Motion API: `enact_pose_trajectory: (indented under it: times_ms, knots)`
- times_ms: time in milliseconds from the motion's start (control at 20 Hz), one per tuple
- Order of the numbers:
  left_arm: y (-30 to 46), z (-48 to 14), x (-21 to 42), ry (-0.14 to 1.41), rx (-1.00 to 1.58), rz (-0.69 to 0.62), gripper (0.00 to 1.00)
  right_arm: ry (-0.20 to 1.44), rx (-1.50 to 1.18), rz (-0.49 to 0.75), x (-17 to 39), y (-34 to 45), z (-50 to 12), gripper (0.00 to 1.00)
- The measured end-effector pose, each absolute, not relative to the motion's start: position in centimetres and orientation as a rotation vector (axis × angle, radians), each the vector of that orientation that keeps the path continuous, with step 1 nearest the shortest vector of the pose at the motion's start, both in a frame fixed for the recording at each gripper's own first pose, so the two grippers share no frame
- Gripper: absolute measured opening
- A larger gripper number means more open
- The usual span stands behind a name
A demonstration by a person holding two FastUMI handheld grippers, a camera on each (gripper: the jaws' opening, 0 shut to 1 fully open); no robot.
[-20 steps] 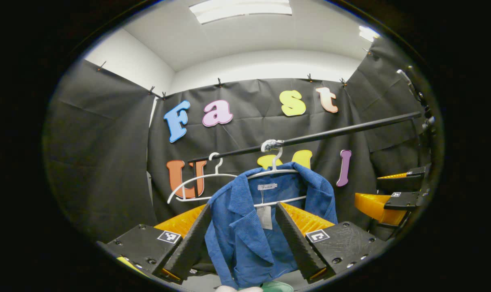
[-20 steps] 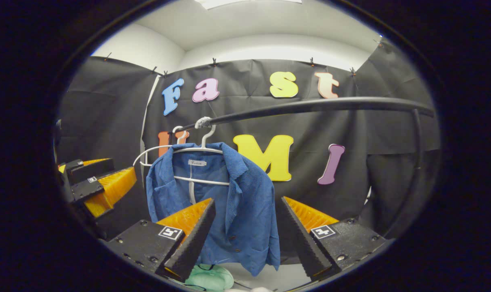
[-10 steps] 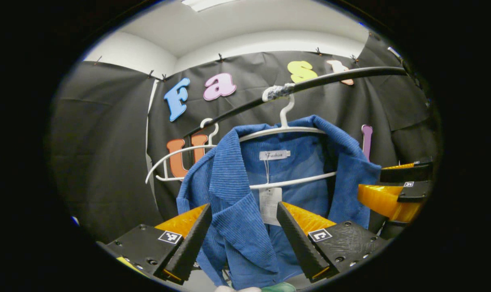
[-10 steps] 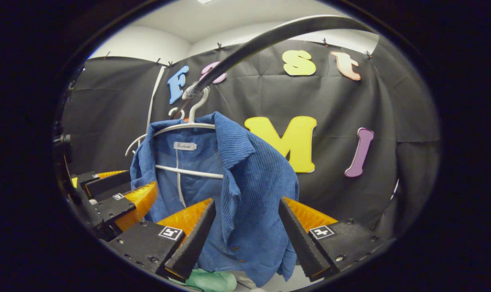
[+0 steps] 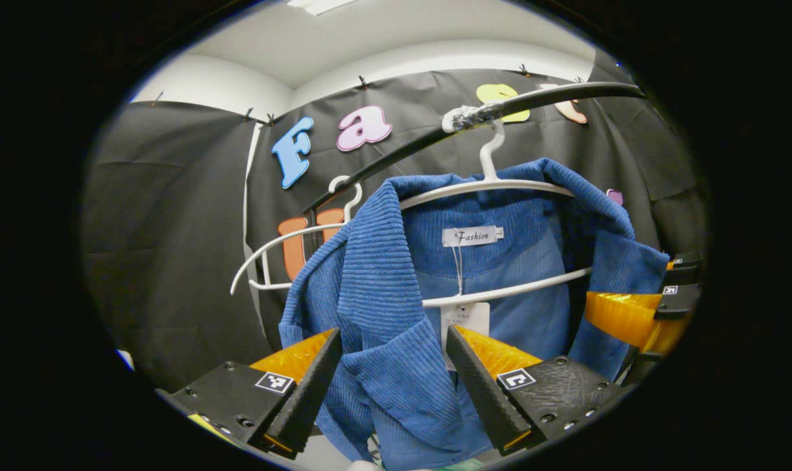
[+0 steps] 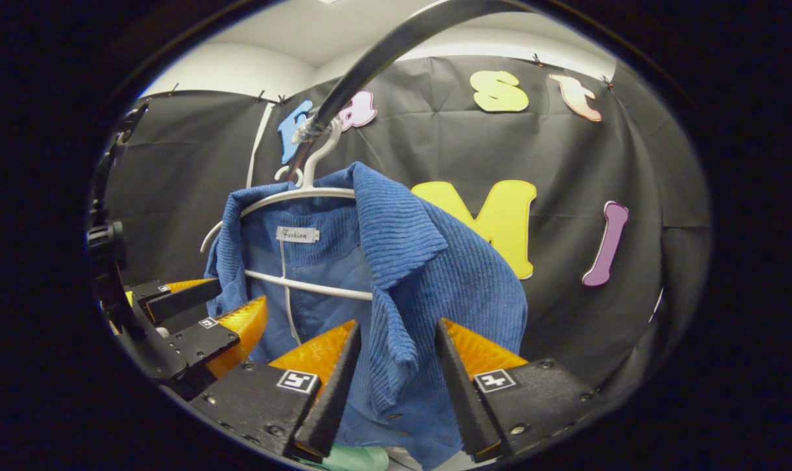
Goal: Grasp the clothes on the hanger with both hands and then place them into the laundry hamper below.
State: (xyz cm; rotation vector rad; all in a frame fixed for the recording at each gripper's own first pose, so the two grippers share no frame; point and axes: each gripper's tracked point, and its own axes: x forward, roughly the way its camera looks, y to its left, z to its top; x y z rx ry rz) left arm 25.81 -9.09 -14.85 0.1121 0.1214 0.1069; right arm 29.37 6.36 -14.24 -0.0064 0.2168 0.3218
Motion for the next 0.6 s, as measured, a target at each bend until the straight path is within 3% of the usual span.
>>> enact_pose_trajectory:
  times_ms: [50, 100, 150, 200, 250, 300, 400, 450, 500, 550, 600]
  knots:
    - [-8.9, -14.9, 25.9, 0.122, 0.116, 0.116, 0.97, 0.226, 0.007, 0.329, 29.5, 6.7, -14.4, 0.67]
    - [-8.7, -14.9, 26.0, 0.124, 0.115, 0.119, 0.84, 0.235, 0.019, 0.334, 29.6, 6.9, -14.5, 0.58]
    - [-8.7, -15.1, 26.2, 0.133, 0.108, 0.115, 0.79, 0.243, 0.032, 0.34, 29.8, 7.0, -14.8, 0.52]
    - [-9.0, -15.4, 26.5, 0.147, 0.097, 0.099, 0.76, 0.252, 0.045, 0.344, 29.9, 7.0, -14.9, 0.39]
    - [-9.5, -15.7, 26.7, 0.16, 0.085, 0.072, 0.76, 0.263, 0.057, 0.343, 30.1, 7.0, -15.2, 0.34]
    - [-9.9, -16.0, 26.9, 0.178, 0.073, 0.042, 0.65, 0.274, 0.068, 0.342, 30.2, 6.9, -15.4, 0.24]
    - [-9.7, -15.7, 27.0, 0.184, 0.067, 0.03, 0.47, 0.286, 0.085, 0.353, 30.0, 6.8, -15.5, 0.14]
    - [-9.1, -15.7, 27.1, 0.182, 0.078, 0.044, 0.43, 0.287, 0.085, 0.36, 30.1, 6.9, -15.6, 0.12]
    - [-8.7, -15.9, 27.0, 0.189, 0.085, 0.055, 0.18, 0.286, 0.08, 0.366, 30.2, 6.9, -15.6, 0.09]
    - [-8.7, -16.1, 27.0, 0.193, 0.084, 0.048, 0.12, 0.283, 0.076, 0.374, 30.1, 7.0, -15.6, 0.08]
    - [-8.9, -16.2, 27.0, 0.195, 0.08, 0.035, 0.16, 0.281, 0.073, 0.376, 30.2, 6.8, -15.6, 0.07]
